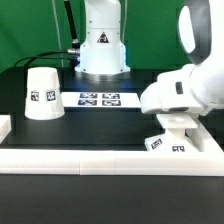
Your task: Assemble lamp
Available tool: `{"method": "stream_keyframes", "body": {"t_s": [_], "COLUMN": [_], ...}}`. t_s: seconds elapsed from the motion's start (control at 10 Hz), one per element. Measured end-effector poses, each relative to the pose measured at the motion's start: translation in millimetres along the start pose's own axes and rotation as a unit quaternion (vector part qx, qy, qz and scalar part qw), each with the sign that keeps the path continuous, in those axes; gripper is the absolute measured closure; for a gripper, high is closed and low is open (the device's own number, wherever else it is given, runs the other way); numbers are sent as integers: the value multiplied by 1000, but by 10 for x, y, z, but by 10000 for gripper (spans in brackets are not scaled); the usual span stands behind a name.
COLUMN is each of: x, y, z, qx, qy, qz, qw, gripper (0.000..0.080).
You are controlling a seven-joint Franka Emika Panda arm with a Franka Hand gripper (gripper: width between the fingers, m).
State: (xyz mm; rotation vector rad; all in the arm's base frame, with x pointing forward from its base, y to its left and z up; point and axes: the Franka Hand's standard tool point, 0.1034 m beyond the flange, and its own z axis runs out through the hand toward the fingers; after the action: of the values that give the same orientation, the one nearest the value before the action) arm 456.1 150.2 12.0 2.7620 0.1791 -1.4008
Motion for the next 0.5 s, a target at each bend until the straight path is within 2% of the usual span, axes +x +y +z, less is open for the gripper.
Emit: {"method": "stream_keyframes", "body": {"t_s": [0.4, 0.5], "x": [36, 36], "y": [-12, -13], "z": [0, 1], "qx": [0, 0], "qy": [9, 9], "qz": [-1, -1], "qw": [1000, 1000], "gripper": [101, 229]}}
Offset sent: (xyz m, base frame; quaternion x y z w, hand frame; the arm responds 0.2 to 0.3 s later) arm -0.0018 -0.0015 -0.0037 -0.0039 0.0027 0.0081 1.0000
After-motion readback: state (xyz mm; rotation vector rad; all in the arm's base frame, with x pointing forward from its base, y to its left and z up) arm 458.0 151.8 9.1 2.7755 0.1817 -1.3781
